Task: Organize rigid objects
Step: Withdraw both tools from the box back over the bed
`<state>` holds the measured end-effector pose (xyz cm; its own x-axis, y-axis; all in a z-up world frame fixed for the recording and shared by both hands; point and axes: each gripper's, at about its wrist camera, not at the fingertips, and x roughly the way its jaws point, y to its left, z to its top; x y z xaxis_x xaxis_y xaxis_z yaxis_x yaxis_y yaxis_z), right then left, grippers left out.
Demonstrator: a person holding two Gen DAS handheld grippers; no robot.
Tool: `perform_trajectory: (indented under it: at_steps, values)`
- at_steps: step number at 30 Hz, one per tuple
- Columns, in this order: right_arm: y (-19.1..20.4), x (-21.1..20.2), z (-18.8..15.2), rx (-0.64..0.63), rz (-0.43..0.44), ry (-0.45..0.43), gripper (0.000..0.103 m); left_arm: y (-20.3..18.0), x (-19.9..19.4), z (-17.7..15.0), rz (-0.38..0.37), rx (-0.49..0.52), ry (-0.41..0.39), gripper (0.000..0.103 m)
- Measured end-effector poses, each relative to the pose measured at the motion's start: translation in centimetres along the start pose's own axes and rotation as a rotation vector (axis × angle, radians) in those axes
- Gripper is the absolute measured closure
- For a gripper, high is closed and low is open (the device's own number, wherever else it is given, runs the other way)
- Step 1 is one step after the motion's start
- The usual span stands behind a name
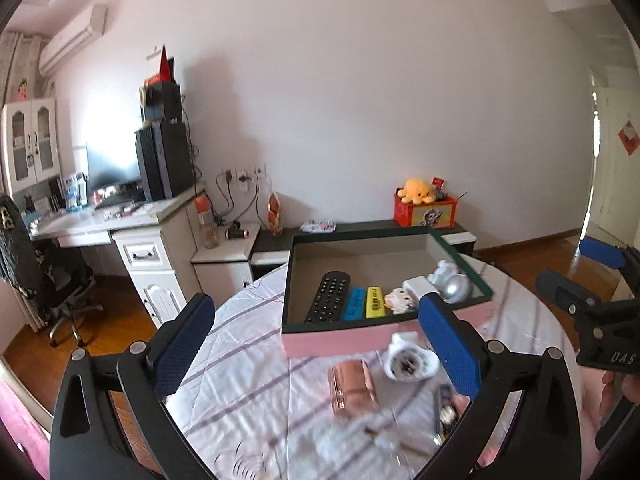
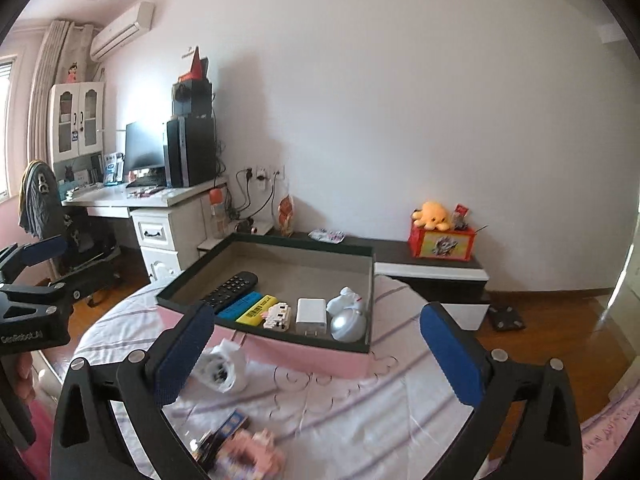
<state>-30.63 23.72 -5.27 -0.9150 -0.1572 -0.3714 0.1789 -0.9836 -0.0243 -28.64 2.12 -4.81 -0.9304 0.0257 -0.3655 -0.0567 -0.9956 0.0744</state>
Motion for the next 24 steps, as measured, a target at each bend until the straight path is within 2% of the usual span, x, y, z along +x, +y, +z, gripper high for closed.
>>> perform_trajectory:
  at_steps: [6, 14, 24]
  values:
    - [0.9, -6.6, -0.6, 0.017, -0.024, -0.045, 0.0, -0.5, -6.2, -1.0, 0.025, 0.035, -0.041, 0.0]
    - [2.8, -13.0, -1.3, 0.014, -0.03, -0.087, 0.0, 1.0, -13.2, -1.7, 0.053, 0.003, -0.117, 0.0]
    - [4.9, -18.0, -1.6, -0.011, -0.041, -0.143, 0.0, 1.9, -17.9, -2.2, 0.057, -0.012, -0.175, 0.0]
